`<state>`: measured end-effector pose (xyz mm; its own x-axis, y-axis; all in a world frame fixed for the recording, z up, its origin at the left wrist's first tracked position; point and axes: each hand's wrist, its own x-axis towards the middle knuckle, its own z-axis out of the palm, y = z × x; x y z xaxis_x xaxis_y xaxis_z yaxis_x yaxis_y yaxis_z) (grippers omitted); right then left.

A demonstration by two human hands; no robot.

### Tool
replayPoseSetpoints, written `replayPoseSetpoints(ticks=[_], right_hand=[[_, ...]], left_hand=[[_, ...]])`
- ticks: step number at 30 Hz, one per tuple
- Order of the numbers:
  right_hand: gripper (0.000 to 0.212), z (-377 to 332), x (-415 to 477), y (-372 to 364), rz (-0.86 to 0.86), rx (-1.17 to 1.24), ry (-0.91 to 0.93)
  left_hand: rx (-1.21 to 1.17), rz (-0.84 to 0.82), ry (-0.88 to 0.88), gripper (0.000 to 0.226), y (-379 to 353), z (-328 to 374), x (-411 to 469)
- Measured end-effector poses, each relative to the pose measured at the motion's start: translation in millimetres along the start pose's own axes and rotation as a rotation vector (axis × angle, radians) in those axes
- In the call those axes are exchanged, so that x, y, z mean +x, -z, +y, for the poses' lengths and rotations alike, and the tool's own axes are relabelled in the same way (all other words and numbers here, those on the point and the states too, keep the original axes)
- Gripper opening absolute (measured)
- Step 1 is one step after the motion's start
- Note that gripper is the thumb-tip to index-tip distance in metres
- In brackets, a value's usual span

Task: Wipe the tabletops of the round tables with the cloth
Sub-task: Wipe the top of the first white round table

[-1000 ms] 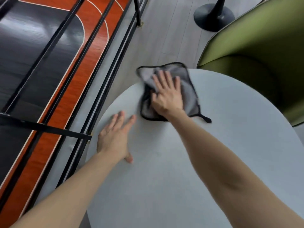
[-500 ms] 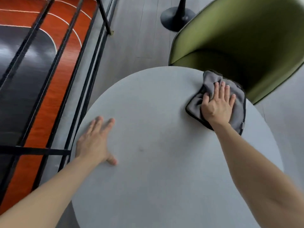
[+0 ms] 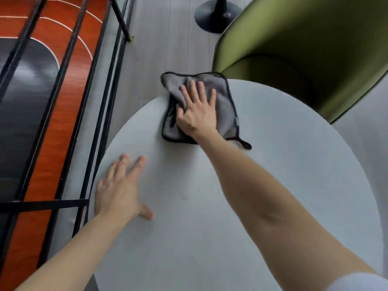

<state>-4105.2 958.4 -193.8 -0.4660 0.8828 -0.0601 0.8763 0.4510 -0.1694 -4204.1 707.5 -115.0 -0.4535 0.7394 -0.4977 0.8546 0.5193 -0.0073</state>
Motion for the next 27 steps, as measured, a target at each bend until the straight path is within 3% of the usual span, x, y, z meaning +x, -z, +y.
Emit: replayPoseSetpoints(ticks=[3,7,12,16,21,24,27], right_hand=[[0.073,-80,-12,-17,-0.071,-0.016,0.229],[0.073,-63,-9,-17,-0.076,-0.003,0.250],[0.075,91,-20,8,0.024,0.053,-0.128],[0.077,228,-104,37,0.056,0.101,-0.534],[0.083,251,-164,35,0.066,0.095,-0.754],[0.084,209,-141,32,0.044,0.084,-0.659],[0.079,119,-101,17,0.002,0.029,-0.364]], left_hand=[[0.023,-0.029,0.023,0.169,0,2,1],[0.026,-0.037,0.030,0.170,1,6,-1],[0.016,-0.050,0.026,0.177,-3,2,4],[0.023,-0.047,0.022,0.176,-5,-1,5],[0.013,-0.034,0.006,0.173,-3,3,4],[-0.009,0.000,-0.010,0.170,-5,4,2],[-0.112,0.136,0.015,0.146,-19,-5,-17]])
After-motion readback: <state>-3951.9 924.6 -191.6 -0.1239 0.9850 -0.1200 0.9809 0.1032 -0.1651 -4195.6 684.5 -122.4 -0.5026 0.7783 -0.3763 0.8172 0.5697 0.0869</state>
